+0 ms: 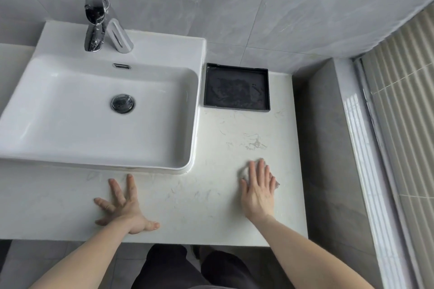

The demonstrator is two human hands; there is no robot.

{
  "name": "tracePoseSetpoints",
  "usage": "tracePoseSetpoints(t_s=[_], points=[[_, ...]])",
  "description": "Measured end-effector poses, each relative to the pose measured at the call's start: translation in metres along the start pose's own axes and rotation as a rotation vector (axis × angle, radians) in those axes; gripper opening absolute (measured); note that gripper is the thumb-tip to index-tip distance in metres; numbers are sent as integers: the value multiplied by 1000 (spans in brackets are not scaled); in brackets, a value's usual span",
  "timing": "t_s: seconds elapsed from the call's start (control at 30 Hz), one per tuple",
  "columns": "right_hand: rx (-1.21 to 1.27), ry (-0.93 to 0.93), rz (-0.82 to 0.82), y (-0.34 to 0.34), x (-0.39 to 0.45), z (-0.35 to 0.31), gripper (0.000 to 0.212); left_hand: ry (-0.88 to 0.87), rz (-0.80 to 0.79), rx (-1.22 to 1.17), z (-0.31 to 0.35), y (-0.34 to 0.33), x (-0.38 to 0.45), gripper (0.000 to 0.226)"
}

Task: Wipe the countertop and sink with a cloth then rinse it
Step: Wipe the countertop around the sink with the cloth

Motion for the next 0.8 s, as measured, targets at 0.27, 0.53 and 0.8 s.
tracePoseSetpoints(t_s=[0.27, 0.53, 0.8], points=[[267, -229, 106, 39, -3, 71, 49, 4, 1, -15, 0, 0, -2, 171], [261, 323, -44, -10, -19, -94, 56, 8, 2, -13, 2, 2, -3, 171], [92, 297, 7, -21, -46, -57, 58, 17, 12, 26, 0, 0, 2, 171]])
Point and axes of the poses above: each hand's wrist, its own x-axis towards the middle knuckle, its own y-axis out of the back of the hand, z = x × y, the point moved 3 cm from there along x, towards the middle knuckle, and after that the axes turned 12 degrees about -x, right-handed, at the moved point
